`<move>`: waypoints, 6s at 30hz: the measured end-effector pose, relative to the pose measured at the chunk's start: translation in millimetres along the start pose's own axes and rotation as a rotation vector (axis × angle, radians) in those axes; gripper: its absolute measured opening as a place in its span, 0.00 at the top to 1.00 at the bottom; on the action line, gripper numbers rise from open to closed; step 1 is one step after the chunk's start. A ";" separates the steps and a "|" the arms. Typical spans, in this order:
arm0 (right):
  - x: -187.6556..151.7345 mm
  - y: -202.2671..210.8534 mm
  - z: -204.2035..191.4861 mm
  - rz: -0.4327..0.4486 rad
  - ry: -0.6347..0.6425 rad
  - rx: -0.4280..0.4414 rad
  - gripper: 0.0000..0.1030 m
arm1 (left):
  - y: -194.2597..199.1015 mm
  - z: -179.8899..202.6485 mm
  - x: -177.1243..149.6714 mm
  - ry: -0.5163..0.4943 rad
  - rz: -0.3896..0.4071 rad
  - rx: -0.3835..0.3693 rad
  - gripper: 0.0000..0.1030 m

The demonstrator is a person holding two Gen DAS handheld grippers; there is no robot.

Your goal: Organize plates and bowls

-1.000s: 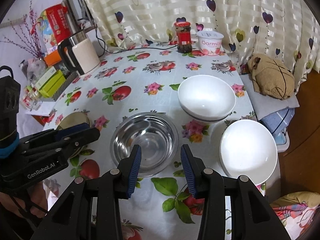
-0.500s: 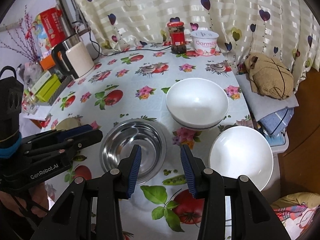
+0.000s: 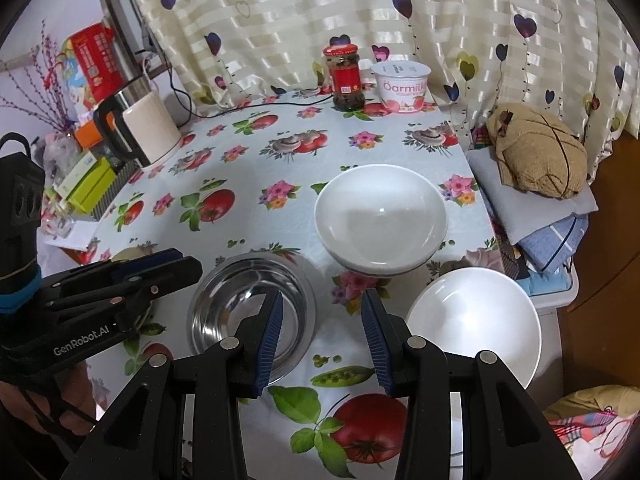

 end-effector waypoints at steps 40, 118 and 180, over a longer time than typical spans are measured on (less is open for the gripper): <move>33.9 -41.4 85.4 -0.026 -0.088 -0.089 0.76 | -86.5 32.0 39.8 -0.011 -0.085 -0.057 0.70; 29.6 -16.0 -2.0 -0.027 -0.015 -0.029 0.83 | -6.5 -2.8 11.5 0.026 -0.016 -0.004 0.82; -29.2 -48.4 -30.4 -0.186 0.011 0.017 0.80 | -2.8 -37.0 -43.7 0.064 -0.082 0.044 0.82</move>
Point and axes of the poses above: each gripper's, at about its wrist camera, not at the fingertips, and y roughly against the way its jaws point, z to its right, x to its top, the point moved 7 cm from there along -y, roughly the way its jaws point, and after that the axes turned 2 degrees about -x, right-handed, at the moved point
